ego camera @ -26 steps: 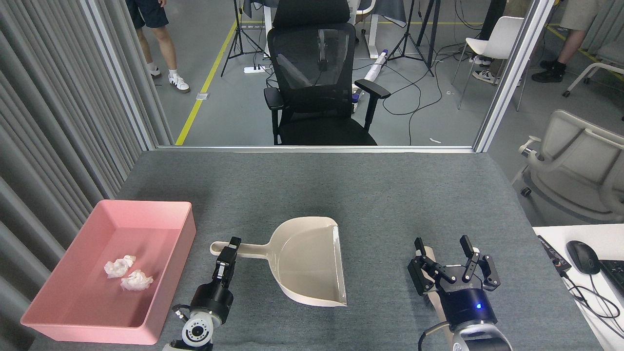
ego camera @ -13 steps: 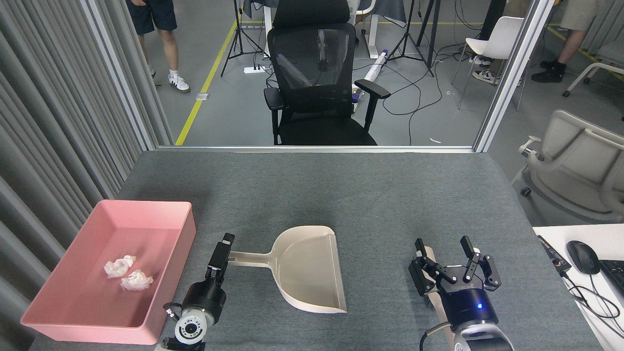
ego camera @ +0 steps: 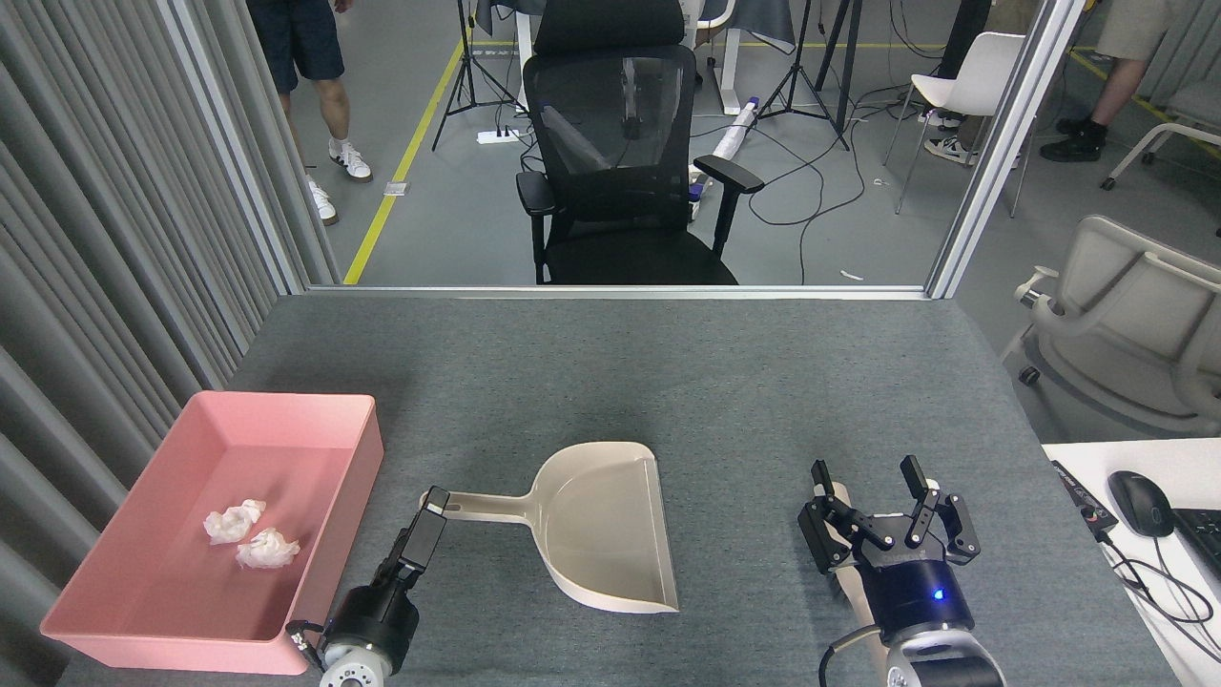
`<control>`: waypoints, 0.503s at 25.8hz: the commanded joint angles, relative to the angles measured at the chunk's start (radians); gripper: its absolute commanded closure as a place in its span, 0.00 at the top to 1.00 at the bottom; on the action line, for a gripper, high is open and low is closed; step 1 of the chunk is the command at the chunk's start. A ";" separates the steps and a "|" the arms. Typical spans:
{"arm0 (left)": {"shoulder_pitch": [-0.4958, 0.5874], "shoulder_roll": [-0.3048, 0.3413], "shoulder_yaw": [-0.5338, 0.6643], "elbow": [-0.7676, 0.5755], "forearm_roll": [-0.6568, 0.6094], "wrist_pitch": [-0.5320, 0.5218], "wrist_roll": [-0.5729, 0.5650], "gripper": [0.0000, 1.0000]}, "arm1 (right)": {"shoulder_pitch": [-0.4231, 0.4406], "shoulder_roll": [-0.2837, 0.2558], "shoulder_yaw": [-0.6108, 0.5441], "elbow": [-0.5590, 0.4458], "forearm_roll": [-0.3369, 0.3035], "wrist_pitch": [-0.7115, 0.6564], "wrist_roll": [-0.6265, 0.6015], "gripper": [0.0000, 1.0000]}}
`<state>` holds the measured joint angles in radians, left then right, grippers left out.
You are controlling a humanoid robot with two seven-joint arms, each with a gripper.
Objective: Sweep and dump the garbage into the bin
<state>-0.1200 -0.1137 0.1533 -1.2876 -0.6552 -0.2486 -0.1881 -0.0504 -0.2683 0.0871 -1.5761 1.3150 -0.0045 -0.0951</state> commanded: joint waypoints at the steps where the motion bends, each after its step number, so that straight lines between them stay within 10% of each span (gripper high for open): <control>1: 0.060 0.006 -0.038 -0.119 -0.089 -0.003 0.004 0.98 | 0.000 0.006 0.000 -0.022 0.000 0.003 0.044 0.99; 13: 0.171 0.071 -0.074 -0.291 -0.483 -0.103 0.157 0.99 | -0.057 0.003 0.003 0.087 0.032 0.006 0.003 0.99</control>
<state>0.0508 -0.0677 0.0784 -1.5859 -0.9839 -0.3033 -0.0836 -0.0939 -0.2620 0.0899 -1.5213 1.3323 0.0011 -0.0488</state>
